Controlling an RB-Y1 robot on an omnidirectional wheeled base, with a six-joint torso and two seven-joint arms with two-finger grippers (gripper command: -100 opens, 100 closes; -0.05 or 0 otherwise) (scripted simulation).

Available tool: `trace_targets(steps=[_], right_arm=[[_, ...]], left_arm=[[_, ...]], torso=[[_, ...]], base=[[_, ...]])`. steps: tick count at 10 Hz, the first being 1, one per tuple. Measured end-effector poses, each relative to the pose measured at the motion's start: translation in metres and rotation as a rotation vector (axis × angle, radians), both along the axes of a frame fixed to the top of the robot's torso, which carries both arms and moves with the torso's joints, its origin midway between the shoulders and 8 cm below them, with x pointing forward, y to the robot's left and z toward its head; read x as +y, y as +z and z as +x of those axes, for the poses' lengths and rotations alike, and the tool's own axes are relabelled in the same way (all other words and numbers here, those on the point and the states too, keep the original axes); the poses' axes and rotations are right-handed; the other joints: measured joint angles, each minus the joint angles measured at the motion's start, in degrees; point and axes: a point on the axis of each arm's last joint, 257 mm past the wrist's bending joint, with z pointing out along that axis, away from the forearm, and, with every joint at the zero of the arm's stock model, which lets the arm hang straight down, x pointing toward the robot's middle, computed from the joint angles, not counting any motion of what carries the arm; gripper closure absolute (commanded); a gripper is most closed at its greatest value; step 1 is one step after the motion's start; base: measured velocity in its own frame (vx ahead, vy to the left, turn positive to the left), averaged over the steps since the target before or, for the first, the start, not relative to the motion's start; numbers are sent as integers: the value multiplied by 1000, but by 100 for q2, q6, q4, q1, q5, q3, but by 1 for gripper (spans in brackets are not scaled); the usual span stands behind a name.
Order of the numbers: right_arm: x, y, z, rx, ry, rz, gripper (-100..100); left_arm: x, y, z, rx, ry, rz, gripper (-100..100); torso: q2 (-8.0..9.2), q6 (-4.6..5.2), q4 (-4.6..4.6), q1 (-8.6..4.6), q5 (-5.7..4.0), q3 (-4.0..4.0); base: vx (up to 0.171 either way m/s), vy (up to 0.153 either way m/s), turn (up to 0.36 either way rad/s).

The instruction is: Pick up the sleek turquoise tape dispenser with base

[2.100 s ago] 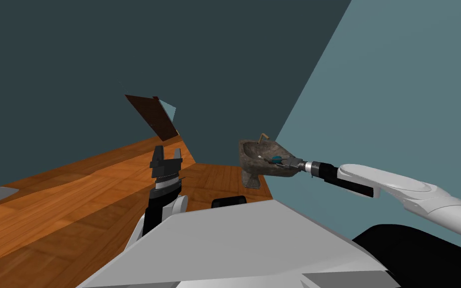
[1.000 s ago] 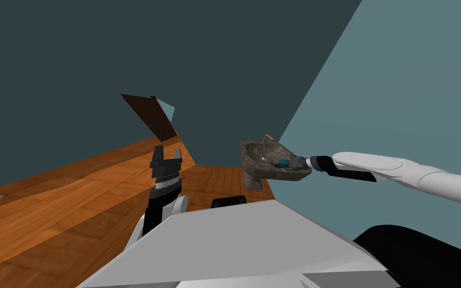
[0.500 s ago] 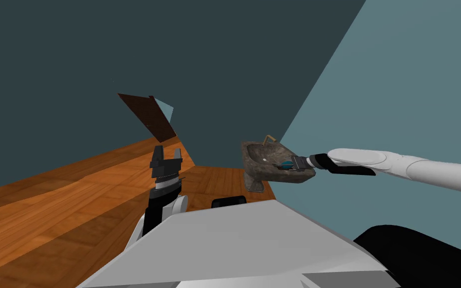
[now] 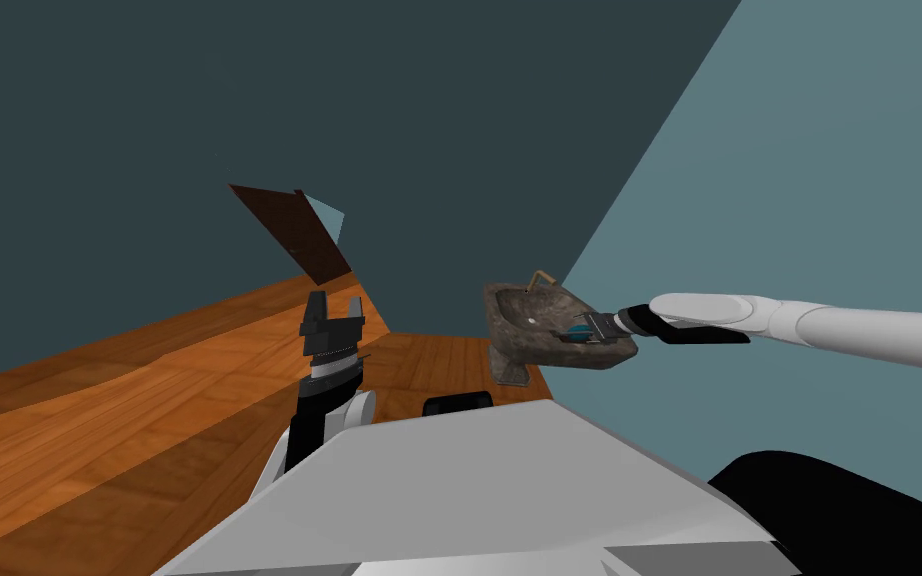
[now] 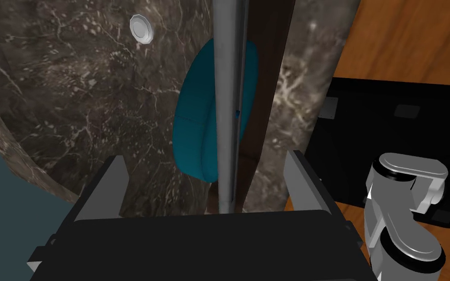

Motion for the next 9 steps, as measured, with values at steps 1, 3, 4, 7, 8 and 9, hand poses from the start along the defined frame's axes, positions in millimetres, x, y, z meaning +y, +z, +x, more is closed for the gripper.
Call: trace_targets(steps=[1, 3, 4, 7, 8, 9], right_arm=[[0, 0, 0, 0, 0, 0, -100], [-10, -3, -10, -3, -8, 0, -100], [-15, -5, -14, -3, -9, -1, -100], [-27, -10, -27, -4, -13, -2, -100], [-28, -13, -30, -2, -11, -2, -100], [-28, -13, -32, -2, -11, -3, -100]], left_arm=[[0, 0, 0, 0, 0, 0, 0], [0, 0, 0, 0, 0, 0, 0], [0, 0, 0, 0, 0, 0, 0], [0, 0, 0, 0, 0, 0, 0], [0, 0, 0, 0, 0, 0, 0], [0, 0, 0, 0, 0, 0, 0]], torso=[[6, 0, 2, -4, -1, 4], [-9, 0, -1, 7, 1, -4], [-13, 0, -3, 8, 2, -7], [-10, 0, -2, 5, 1, -5], [-7, 0, -2, 1, 0, -4], [2, 0, 0, -3, 0, 1]], base=[[36, 28, 32], [67, 43, 17], [41, 21, 5], [49, 28, 18], [15, 7, -1], [35, 16, 25]])
